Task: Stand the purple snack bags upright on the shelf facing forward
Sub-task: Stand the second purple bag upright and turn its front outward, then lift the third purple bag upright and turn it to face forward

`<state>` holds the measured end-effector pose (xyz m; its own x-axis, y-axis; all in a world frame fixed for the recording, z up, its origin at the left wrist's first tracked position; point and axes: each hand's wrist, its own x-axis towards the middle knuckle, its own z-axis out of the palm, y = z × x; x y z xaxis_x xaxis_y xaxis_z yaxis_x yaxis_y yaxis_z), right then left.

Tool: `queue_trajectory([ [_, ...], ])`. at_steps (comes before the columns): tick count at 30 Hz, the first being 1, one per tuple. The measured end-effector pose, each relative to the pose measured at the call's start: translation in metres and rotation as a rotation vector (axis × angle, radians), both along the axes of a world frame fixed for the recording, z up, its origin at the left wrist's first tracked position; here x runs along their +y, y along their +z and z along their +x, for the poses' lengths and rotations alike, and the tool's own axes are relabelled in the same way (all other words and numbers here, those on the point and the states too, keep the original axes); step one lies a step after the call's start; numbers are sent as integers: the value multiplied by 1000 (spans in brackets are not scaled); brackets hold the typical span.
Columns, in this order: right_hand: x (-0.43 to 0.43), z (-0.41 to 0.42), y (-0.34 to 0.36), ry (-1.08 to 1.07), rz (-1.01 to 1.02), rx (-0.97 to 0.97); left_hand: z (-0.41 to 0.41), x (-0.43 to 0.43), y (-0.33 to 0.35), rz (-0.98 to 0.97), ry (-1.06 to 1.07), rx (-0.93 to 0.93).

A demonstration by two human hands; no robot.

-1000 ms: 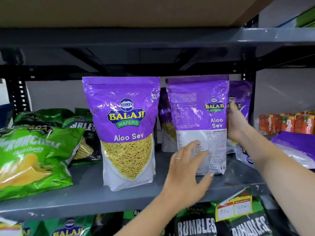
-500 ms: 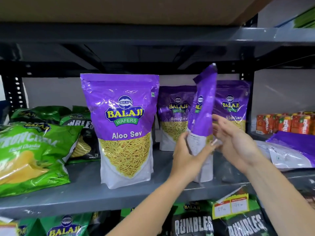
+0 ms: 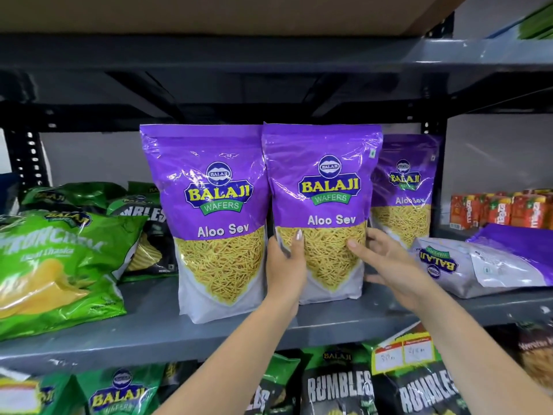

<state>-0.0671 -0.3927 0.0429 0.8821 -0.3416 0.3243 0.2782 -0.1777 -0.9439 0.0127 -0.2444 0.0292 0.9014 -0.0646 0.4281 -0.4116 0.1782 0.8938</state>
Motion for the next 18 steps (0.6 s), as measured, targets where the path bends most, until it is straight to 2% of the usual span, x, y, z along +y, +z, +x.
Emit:
queue_trajectory([
  [6,4,1,1,-42,-22,4,-9,-1,0,-2,49,-7],
  [10,2,-5,5,-56,-90,13,-43,-4,-18,43,122,-126],
  [13,-24,-18,22,-221,-168,-88,-86,-12,-40,115,63,-307],
  [15,-63,-30,37,-450,-307,-122,-99,-22,-53,192,-82,-429],
  [18,-138,-41,52,-815,-587,5,-97,-37,-50,368,-198,-566],
])
